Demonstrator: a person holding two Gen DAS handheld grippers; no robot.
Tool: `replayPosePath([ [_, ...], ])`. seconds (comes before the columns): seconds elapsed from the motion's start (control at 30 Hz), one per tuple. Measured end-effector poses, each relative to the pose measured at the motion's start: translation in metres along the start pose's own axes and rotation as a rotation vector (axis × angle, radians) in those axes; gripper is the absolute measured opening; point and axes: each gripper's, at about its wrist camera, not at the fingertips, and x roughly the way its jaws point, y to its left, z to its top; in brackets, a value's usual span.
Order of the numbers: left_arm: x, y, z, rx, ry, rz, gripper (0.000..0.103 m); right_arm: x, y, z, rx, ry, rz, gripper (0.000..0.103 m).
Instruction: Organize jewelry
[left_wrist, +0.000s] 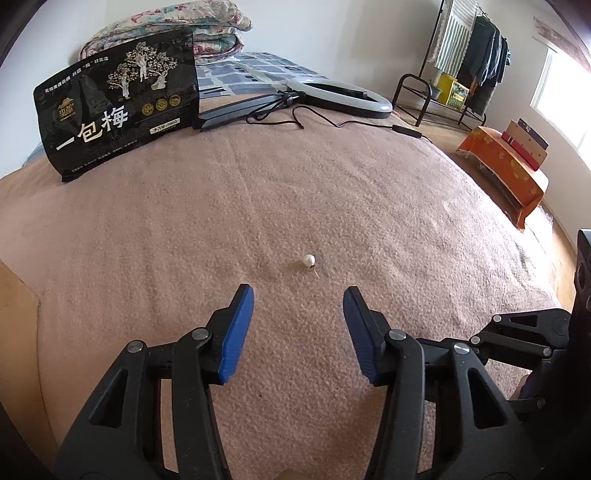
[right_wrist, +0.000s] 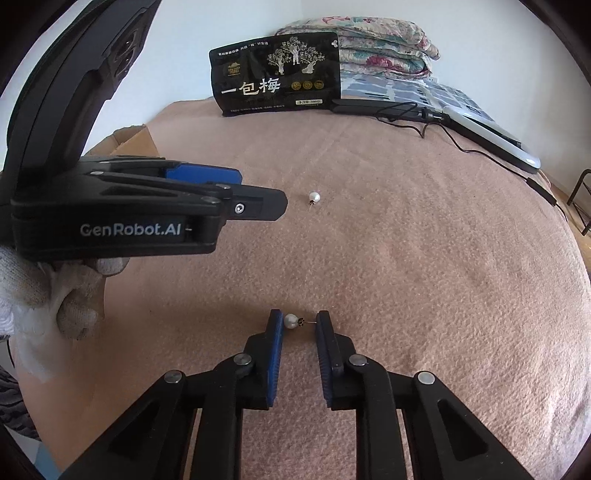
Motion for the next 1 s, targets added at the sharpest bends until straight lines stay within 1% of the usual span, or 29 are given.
replayPosePath([
  [0.07, 0.007, 0.000, 0.004, -0.006, 0.005, -0.007, 0.045, 0.000, -0.005, 0.000, 0.013, -0.004, -0.005, 0.015],
  [0.17, 0.018, -0.001, 0.009, -0.010, 0.010, -0.008, 0.043, 0.000, -0.013, 0.000, 0.032, -0.011, -0.008, 0.015],
  [0.23, 0.023, -0.002, 0.011, -0.010, 0.014, -0.007, 0.039, 0.001, -0.017, 0.001, 0.036, -0.012, -0.013, 0.015],
  [0.37, 0.031, -0.006, 0.015, -0.008, 0.013, -0.014, 0.038, 0.001, -0.024, 0.002, 0.043, -0.013, -0.016, 0.015],
  [0.43, 0.035, -0.008, 0.016, 0.001, 0.016, -0.012, 0.032, 0.001, -0.025, 0.002, 0.043, -0.013, -0.017, 0.015],
  [0.53, 0.039, -0.009, 0.017, 0.001, 0.017, -0.008, 0.031, 0.001, -0.026, 0.002, 0.047, -0.015, -0.017, 0.015],
  [0.7, 0.044, -0.009, 0.016, 0.006, 0.022, 0.002, 0.026, 0.002, -0.028, 0.002, 0.055, -0.017, -0.014, 0.015],
  [0.77, 0.045, -0.010, 0.016, 0.011, 0.020, 0.005, 0.020, 0.002, -0.028, 0.002, 0.055, -0.018, -0.013, 0.015],
  [0.87, 0.045, -0.010, 0.016, 0.012, 0.020, 0.011, 0.014, 0.002, -0.028, 0.002, 0.054, -0.018, -0.016, 0.015],
  [1.0, 0.044, -0.010, 0.015, 0.014, 0.018, 0.011, 0.009, 0.002, -0.029, 0.001, 0.055, -0.019, -0.013, 0.016],
])
